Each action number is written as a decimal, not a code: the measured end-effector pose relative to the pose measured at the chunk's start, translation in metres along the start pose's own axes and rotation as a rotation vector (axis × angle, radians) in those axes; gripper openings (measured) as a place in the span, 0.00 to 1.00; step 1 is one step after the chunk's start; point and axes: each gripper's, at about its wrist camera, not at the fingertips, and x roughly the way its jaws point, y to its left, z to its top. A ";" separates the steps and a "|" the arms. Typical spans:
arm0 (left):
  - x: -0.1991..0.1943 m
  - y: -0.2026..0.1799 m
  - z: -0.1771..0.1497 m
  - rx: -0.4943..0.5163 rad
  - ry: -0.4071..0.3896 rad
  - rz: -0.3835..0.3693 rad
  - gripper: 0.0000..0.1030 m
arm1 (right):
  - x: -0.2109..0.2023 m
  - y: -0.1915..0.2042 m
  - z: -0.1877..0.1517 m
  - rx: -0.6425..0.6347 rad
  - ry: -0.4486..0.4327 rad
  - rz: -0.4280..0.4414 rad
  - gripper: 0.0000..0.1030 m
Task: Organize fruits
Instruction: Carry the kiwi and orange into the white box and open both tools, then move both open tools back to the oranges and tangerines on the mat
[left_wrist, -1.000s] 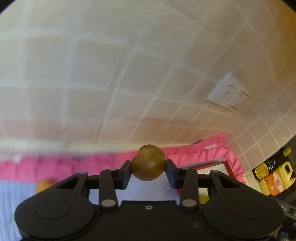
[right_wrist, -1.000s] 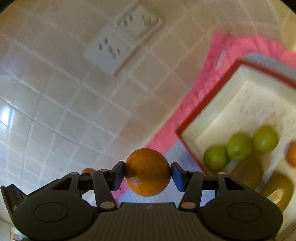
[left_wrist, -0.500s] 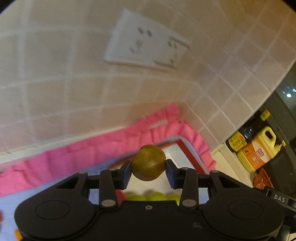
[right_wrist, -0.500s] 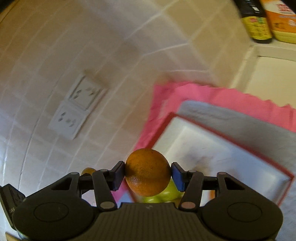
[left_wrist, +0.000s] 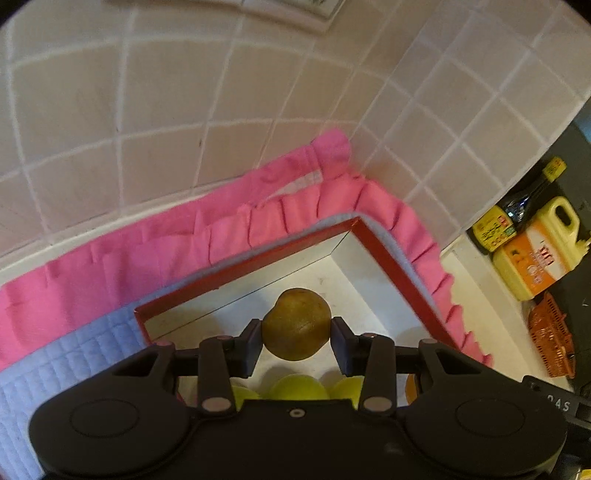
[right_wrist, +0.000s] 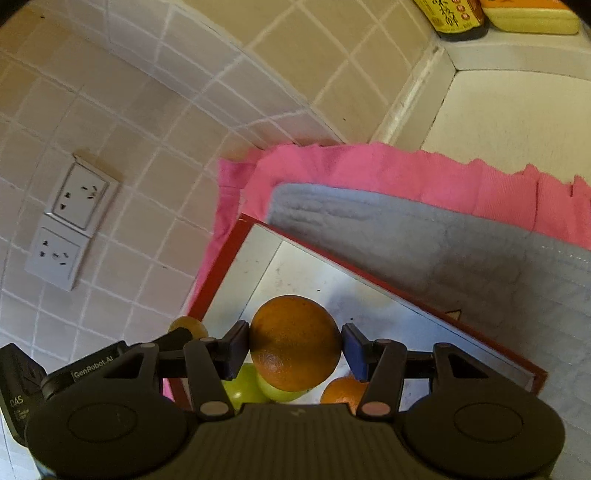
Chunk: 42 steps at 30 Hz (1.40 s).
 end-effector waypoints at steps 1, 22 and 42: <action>0.005 0.001 0.000 -0.002 0.007 0.004 0.46 | 0.003 -0.002 0.000 0.002 0.004 0.001 0.55; -0.005 -0.002 -0.001 0.047 -0.044 0.040 0.77 | -0.002 0.015 0.003 -0.016 -0.027 -0.007 0.59; -0.127 0.054 -0.005 0.005 -0.182 0.243 0.77 | -0.023 0.111 -0.031 -0.204 0.006 0.045 0.59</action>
